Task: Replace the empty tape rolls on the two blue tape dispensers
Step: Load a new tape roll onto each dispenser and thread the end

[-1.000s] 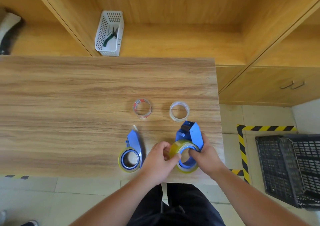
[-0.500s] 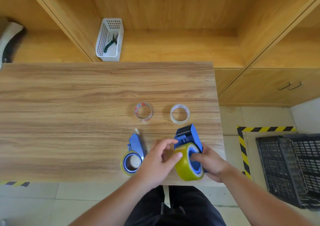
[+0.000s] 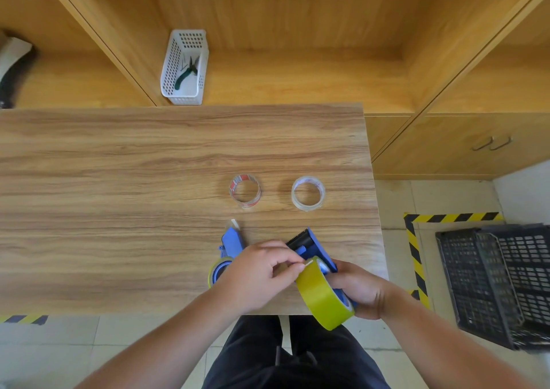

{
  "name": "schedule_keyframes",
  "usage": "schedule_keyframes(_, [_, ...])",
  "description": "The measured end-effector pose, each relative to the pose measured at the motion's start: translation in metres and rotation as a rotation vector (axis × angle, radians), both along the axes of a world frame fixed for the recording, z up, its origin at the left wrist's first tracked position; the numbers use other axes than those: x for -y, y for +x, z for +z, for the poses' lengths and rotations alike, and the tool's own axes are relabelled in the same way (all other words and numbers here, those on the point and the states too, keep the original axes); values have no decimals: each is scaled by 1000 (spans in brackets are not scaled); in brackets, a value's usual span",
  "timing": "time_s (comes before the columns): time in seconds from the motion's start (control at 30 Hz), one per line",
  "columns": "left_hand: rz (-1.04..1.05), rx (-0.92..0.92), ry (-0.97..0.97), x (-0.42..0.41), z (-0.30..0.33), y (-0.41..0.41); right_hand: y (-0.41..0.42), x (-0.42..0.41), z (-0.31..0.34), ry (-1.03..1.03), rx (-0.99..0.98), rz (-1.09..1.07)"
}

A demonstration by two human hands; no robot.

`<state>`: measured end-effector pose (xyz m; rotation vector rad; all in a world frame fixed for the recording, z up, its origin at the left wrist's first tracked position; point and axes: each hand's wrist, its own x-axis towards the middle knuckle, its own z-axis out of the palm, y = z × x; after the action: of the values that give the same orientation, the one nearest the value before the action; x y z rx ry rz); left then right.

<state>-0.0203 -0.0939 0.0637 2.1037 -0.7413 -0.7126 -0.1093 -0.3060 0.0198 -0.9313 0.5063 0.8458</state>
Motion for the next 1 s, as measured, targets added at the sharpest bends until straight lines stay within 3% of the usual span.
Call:
schedule_keyframes(0.33, [-213, 99, 167, -6, 8, 14, -4, -9, 0, -62, -55, 113])
schedule_keyframes(0.67, [-401, 159, 156, 10, -1, 26, -9, -23, 8, -77, -64, 180])
schedule_keyframes(0.83, [-400, 181, 145, 15, -3, 28, -14, -19, 9, -74, -75, 168])
schedule_keyframes(1.0, [-266, 172, 135, 12, -8, 30, -15, -19, 12, -61, -41, 66])
